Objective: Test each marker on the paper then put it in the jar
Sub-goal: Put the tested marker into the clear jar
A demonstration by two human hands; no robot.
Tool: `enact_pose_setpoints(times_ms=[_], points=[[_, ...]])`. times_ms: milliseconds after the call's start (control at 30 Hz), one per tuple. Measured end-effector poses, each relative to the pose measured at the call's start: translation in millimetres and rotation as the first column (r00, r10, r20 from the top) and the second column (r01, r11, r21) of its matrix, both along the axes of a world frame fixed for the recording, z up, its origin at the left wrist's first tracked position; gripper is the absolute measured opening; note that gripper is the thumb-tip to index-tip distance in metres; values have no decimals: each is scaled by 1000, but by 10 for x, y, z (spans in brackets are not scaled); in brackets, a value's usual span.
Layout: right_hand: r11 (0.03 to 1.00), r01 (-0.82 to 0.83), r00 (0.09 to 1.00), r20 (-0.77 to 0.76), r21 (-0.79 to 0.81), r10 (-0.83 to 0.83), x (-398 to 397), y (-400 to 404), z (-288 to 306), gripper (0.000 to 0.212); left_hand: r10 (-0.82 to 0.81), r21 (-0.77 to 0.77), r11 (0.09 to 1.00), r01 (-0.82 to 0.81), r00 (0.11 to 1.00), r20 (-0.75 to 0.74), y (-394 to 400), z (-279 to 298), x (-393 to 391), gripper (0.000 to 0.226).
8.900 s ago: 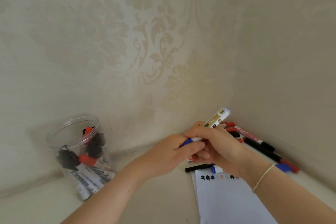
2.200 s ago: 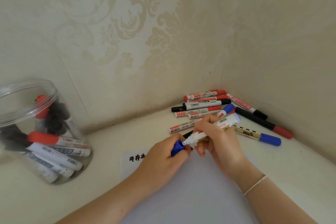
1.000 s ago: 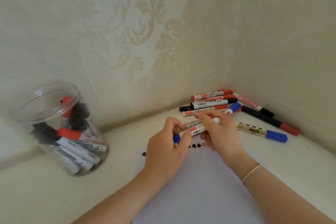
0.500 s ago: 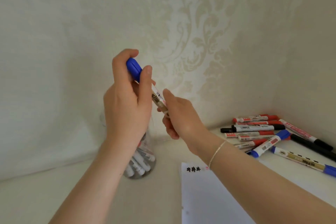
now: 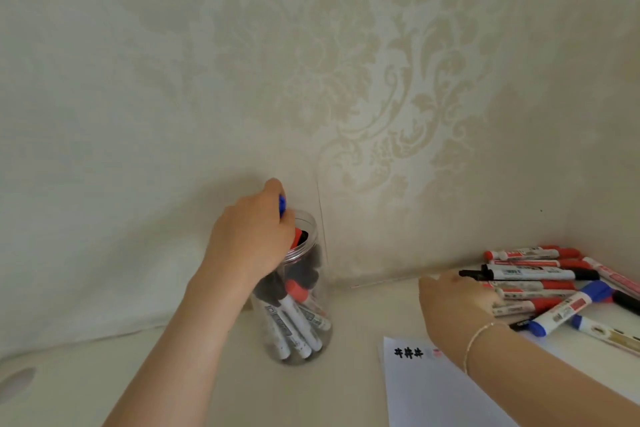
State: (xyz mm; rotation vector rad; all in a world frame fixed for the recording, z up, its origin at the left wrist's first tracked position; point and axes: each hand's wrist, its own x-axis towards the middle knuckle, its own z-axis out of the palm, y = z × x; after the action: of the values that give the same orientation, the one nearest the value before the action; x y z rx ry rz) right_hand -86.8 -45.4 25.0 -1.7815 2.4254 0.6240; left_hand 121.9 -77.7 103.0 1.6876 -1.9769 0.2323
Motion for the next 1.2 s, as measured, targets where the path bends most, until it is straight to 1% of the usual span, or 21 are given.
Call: enact_pose_setpoints(times_ms=[100, 167, 233, 267, 367, 433, 467, 500, 567, 633, 700, 767, 800, 833, 900, 933, 1000, 1067, 1100, 1133, 1200], points=[[999, 36, 999, -10, 6, -36, -69, 23, -120, 64, 9, 183, 983, -12, 1000, 17, -57, 40, 44, 9], [998, 66, 998, 5, 11, -66, -107, 35, -185, 66, -14, 285, 958, -17, 994, 106, -109, 76, 40, 20], [998, 69, 997, 21, 8, -69, -159, 47, -252, 65, -45, 375, 926, -51, 969, 244, -170, 106, 32, 32], [998, 60, 998, 24, 0, -60, -188, 58, -278, 63, -53, 402, 913, -68, 958, 282, -191, 117, 32, 34], [999, -2, 1000, 19, -45, 3, -273, 82, -328, 57, -29, 460, 884, -85, 972, 235, -241, 163, 33, 31], [996, -61, 998, -2, -71, 61, -317, 79, -342, 54, -16, 476, 871, -123, 960, 278, -259, 221, 2, 27], [993, -85, 996, -8, -79, 85, -333, 78, -342, 52, -8, 471, 871, -142, 954, 301, -268, 251, -22, 21], [991, -107, 994, -10, -85, 106, -347, 83, -336, 51, -1, 454, 878, -149, 950, 313, -271, 272, -49, 17], [984, -148, 989, -15, -102, 147, -375, 102, -311, 49, 31, 368, 918, -148, 951, 307, -232, 314, -126, 17], [975, -182, 983, -21, -128, 181, -404, 134, -271, 48, 72, 218, 966, -142, 951, 302, -119, 333, -258, 16], [963, -210, 978, -25, -172, 209, -431, 151, -245, 48, 93, 46, 993, -113, 945, 314, 6, 324, -442, 19], [946, -228, 973, -13, -232, 231, -452, 168, -221, 46, 20, -98, 995, 11, 951, 308, 107, 272, -633, 24], [935, -231, 970, 6, -270, 241, -464, 174, -214, 45, -69, -144, 983, 113, 958, 279, 138, 232, -715, 25], [924, -224, 967, 49, -311, 251, -480, 181, -200, 44, -186, -158, 961, 226, 954, 235, 160, 186, -790, 26], [908, -181, 949, 177, -377, 263, -513, 193, -149, 39, -417, -108, 897, 429, 902, 116, 184, 77, -930, 26], [904, -155, 932, 244, -398, 268, -528, 197, -110, 35, -501, -59, 862, 503, 864, 46, 182, 0, -1004, 25], [888, -115, 893, 345, -446, 289, -548, 190, -40, 24, -594, 65, 796, 602, 798, -102, 140, -184, -1139, 26], [869, -82, 871, 389, -488, 301, -566, 181, 5, 20, -612, 184, 742, 644, 764, -204, 86, -367, -1233, 32], [871, -82, 871, 390, -485, 299, -573, 181, 13, 21, -610, 250, 720, 647, 762, -218, 66, -462, -1267, 36], [879, -86, 874, 388, -469, 292, -584, 186, 7, 23, -609, 319, 702, 637, 769, -195, 54, -561, -1300, 40], [898, -80, 880, 393, -432, 267, -619, 194, -40, 30, -614, 423, 693, 584, 785, -78, 55, -747, -1348, 44]])
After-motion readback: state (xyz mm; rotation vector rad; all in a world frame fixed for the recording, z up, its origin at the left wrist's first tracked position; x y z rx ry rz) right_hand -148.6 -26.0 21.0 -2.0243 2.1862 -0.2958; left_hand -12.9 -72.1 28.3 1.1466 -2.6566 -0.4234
